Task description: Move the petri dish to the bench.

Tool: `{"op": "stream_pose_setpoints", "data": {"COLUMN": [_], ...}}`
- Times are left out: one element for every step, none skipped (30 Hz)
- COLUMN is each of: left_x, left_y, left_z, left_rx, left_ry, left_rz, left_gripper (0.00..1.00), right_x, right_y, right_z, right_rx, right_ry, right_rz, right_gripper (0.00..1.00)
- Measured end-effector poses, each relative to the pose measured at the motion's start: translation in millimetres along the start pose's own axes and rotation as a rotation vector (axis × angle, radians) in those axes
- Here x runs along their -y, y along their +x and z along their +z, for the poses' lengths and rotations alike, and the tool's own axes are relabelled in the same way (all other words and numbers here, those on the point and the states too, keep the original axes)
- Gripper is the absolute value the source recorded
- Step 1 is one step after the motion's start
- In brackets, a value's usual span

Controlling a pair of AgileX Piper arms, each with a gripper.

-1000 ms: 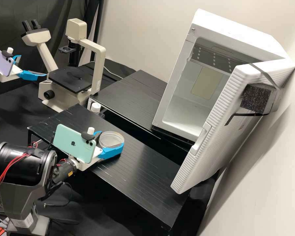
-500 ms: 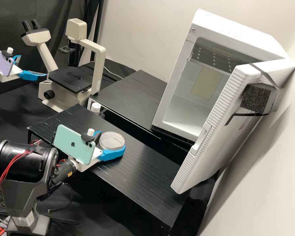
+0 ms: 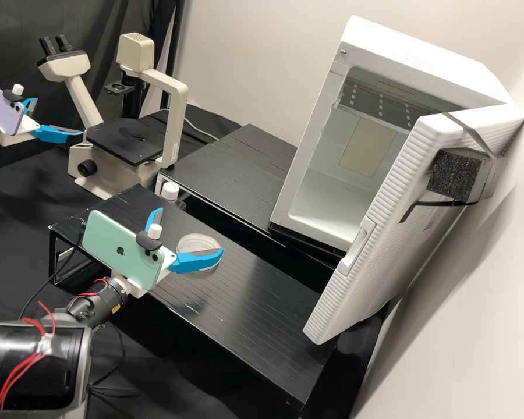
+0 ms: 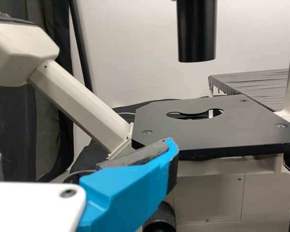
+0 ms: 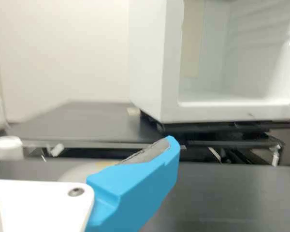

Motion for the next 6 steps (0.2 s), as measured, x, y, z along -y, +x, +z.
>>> {"op": "stream_pose_setpoints", "data": {"left_x": [0.0, 0.0, 0.0, 0.0, 0.0, 0.0], "left_y": [0.0, 0.0, 0.0, 0.0, 0.0, 0.0], "left_z": [0.0, 0.0, 0.0, 0.0, 0.0, 0.0], "left_rx": [0.000, 0.000, 0.000, 0.000, 0.000, 0.000], "left_ry": [0.000, 0.000, 0.000, 0.000, 0.000, 0.000], "left_rz": [0.000, 0.000, 0.000, 0.000, 0.000, 0.000], "left_gripper": [1.00, 1.00, 1.00, 1.00, 1.00, 1.00], "right_x": [-1.2, -1.9, -2.5, -2.6, -2.7, -2.8], "right_y": [-0.5, -0.6, -0.6, -0.5, -0.3, -0.1], "right_z": [-1.0, -1.7, -2.4, -2.7, -3.3, -3.7], "right_rx": [-0.010, -0.017, -0.026, -0.032, -0.040, -0.047], "right_ry": [0.013, 0.028, 0.044, 0.054, 0.063, 0.073], "right_rz": [0.004, 0.006, 0.007, 0.006, 0.005, 0.004], "right_gripper": [1.00, 1.00, 1.00, 1.00, 1.00, 1.00]}}
